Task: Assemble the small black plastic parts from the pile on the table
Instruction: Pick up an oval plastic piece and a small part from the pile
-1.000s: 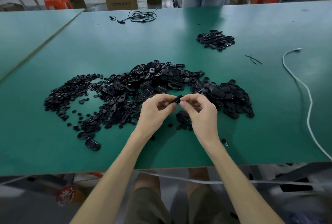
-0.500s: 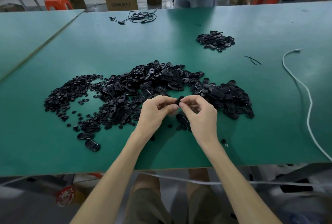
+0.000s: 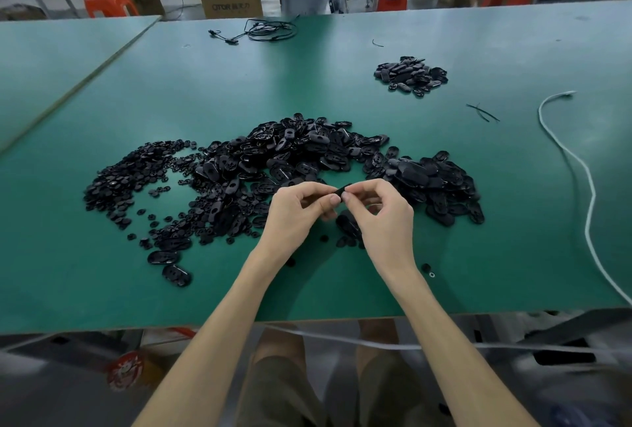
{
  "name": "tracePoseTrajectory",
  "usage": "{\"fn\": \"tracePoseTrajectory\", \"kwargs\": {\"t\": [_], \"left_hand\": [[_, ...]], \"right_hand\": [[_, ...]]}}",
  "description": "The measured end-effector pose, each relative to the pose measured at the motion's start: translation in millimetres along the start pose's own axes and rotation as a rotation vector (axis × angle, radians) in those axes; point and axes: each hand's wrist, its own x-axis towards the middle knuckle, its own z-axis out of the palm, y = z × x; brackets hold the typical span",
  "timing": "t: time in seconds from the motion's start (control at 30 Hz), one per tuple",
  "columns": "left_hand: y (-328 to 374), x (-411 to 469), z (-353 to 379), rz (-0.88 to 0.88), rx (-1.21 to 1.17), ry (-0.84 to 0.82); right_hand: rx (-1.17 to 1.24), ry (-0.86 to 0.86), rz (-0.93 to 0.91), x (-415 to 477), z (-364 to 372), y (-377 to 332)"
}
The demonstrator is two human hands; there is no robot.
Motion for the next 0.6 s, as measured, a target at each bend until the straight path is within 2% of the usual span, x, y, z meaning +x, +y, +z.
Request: {"fn": "tracePoseTrajectory", "kwargs": {"t": [0.2,0.6], "left_hand": [[0.9,0.3,0.8,0.008,-0.002,-0.016],[-1.8,1.3,-0.5,-0.004,0.024,0.087]], "right_hand": [[0.004,-0.012,0.001,0.6,-0.8,1.3],[-0.090,-0.138,-0.178,-2.1,4.9,1.0]]}}
